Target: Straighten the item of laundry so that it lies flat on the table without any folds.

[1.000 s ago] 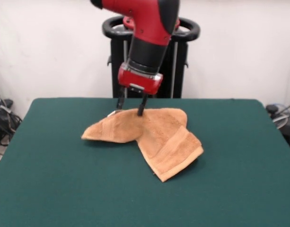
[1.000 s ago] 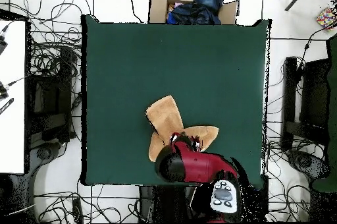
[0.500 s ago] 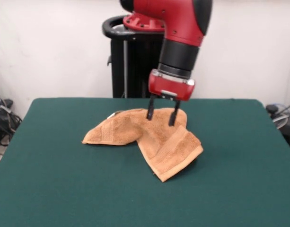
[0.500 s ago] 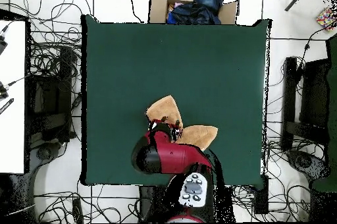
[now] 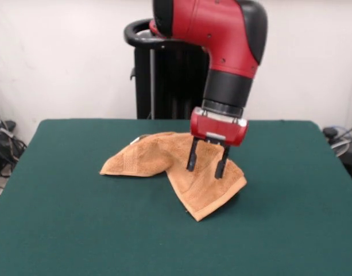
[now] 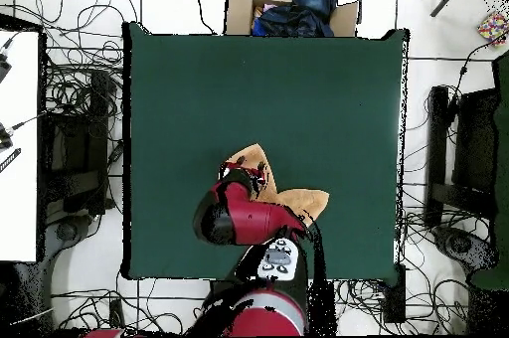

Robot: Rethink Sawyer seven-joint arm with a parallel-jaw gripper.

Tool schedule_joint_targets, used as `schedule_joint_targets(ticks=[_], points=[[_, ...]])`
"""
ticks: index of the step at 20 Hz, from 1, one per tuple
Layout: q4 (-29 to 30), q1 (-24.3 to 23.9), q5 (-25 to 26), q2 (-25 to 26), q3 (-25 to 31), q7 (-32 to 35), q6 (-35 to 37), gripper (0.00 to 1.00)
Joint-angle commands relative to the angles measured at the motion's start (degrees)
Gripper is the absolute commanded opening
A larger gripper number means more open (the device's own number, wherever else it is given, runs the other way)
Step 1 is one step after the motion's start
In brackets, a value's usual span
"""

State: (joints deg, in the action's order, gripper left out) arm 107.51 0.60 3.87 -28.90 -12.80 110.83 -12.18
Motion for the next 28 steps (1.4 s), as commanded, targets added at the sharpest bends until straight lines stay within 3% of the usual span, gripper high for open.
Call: schedule_joint_targets(ticks=[1,3,8,13,18,19,22,25,28], points=[[-6.12,1.56,-3.79,8.97,2.77,7.92,-0.09,1.00],[-6.51,2.15,-3.49,9.50,2.34,7.02,2.84,1.00],[-6.14,-3.30,0.75,9.89,9.59,3.96,10.49,1.00],[-7.83,-6.06,3.84,14.50,14.59,2.84,7.97,1.00],[-10.01,-5.73,5.60,16.78,14.87,2.37,6.96,1.00],[-10.18,-6.41,6.86,16.55,15.61,2.17,7.62,0.00],[-9.50,-6.91,6.04,15.85,16.27,2.84,9.50,0.00],[-8.76,-4.17,5.57,14.48,13.62,5.74,3.16,0.00],[-9.79,-4.02,4.88,15.48,14.47,7.17,-0.01,0.00]])
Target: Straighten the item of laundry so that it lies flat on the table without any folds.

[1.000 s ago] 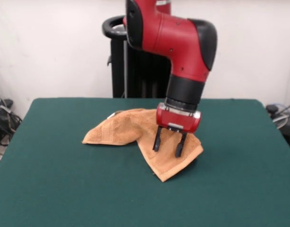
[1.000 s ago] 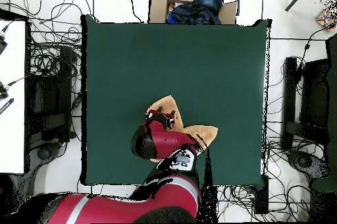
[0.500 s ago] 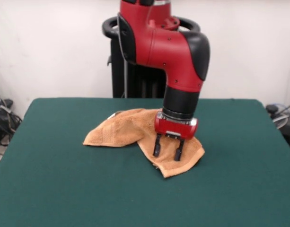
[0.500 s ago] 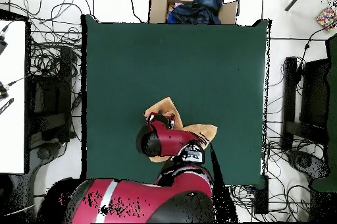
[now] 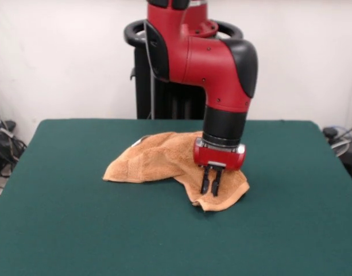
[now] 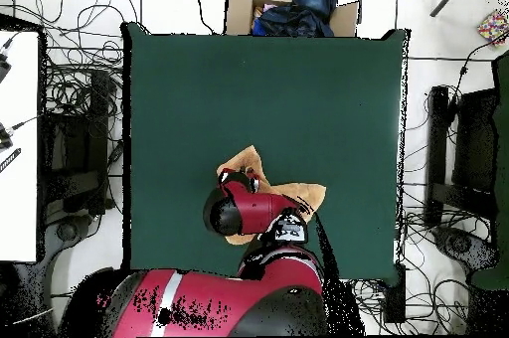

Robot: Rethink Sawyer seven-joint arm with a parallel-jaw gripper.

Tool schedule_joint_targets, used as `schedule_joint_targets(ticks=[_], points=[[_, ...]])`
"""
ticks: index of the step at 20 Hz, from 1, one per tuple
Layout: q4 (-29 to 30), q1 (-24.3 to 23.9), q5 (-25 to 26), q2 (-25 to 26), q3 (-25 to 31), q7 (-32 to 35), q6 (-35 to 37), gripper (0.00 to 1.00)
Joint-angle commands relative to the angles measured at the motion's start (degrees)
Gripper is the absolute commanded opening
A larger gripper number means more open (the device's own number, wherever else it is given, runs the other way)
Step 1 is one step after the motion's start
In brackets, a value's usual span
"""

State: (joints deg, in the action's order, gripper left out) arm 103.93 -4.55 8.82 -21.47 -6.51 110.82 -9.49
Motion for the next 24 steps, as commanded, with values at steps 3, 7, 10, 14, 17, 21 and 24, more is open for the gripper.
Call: schedule_joint_targets(ticks=[3,7,10,14,17,21,24], points=[[-7.20,1.05,-1.26,8.72,9.78,8.46,-3.67,0.00],[-9.23,-0.39,-1.32,10.72,13.48,9.43,-4.93,0.00],[-10.51,-0.49,-2.17,11.64,15.39,10.25,-5.29,0.00],[-10.15,5.41,-8.51,9.96,10.18,13.00,-7.55,0.00],[-11.03,8.67,-11.29,8.84,6.54,12.07,-7.25,0.00],[-13.86,13.25,-14.78,9.74,0.78,9.57,-9.77,0.00],[-16.29,15.68,-16.56,11.92,-2.49,7.74,-14.98,0.00]])
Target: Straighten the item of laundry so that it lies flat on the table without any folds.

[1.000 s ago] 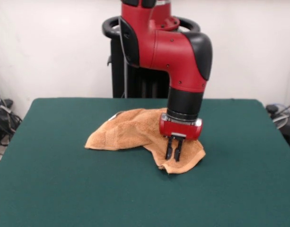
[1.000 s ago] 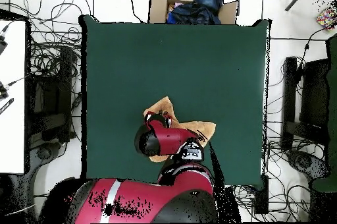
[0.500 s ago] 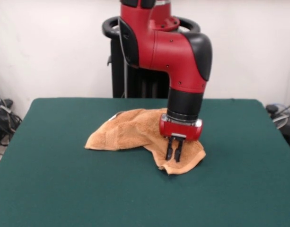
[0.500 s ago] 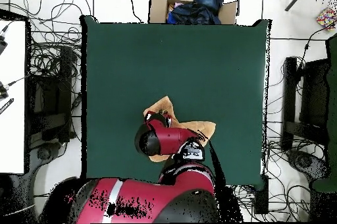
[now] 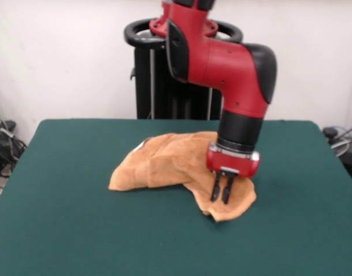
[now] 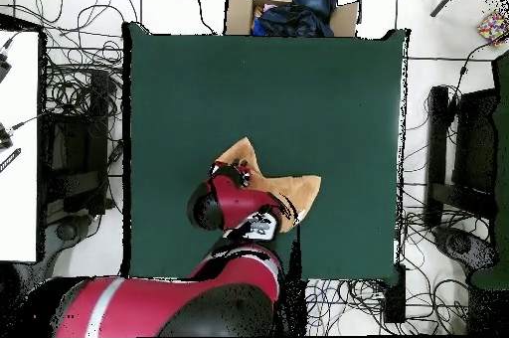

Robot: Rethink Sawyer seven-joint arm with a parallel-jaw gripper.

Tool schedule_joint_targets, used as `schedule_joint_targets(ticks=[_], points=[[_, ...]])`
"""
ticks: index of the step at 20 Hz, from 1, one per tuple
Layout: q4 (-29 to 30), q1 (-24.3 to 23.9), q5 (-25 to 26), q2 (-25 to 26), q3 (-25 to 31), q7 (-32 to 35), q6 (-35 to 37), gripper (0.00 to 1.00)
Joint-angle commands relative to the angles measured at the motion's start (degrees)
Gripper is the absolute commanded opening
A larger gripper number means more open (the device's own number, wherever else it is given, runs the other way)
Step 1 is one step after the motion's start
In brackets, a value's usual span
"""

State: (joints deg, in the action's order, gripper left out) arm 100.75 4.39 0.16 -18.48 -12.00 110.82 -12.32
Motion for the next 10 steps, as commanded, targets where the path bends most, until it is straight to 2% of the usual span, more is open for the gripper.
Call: schedule_joint_targets(ticks=[1,5,10], points=[[-13.78,7.54,-8.75,9.50,1.84,7.22,-13.23,0.00],[-15.27,8.73,-10.11,11.33,-0.06,6.17,-16.01,0.00],[-17.80,3.90,-2.37,12.15,6.56,7.79,-16.45,0.00]])
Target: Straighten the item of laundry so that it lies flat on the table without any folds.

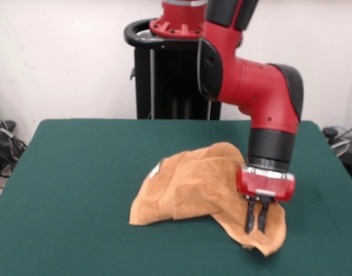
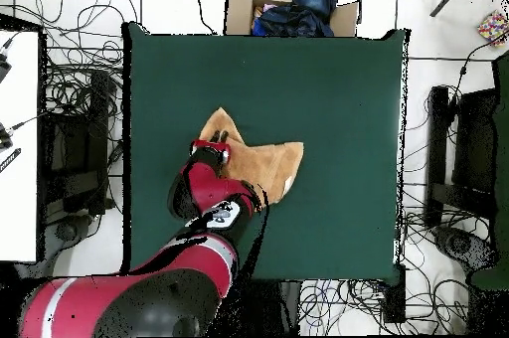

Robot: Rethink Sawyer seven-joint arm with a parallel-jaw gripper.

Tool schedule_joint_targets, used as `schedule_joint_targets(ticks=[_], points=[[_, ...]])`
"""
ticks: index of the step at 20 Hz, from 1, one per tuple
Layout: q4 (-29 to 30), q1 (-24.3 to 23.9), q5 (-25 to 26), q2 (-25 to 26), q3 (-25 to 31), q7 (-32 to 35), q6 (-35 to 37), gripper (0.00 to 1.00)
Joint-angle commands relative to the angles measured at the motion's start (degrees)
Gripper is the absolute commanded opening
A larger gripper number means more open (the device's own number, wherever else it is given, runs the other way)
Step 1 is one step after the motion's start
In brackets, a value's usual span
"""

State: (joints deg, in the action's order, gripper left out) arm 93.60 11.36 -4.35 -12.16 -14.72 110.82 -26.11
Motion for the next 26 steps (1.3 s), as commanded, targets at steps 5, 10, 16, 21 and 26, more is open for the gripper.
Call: schedule_joint_targets(ticks=[5,10,16,21,26], points=[[-7.51,-10.24,6.57,3.55,19.45,10.42,8.18,0.00],[1.68,-12.40,1.17,-3.46,20.80,11.47,19.95,0.00],[4.13,-14.13,1.02,-5.83,22.37,10.74,23.06,1.00],[4.73,-12.06,1.89,-8.47,19.41,11.44,19.30,1.00],[5.17,-14.91,4.82,-6.94,22.63,10.84,16.14,1.00]])
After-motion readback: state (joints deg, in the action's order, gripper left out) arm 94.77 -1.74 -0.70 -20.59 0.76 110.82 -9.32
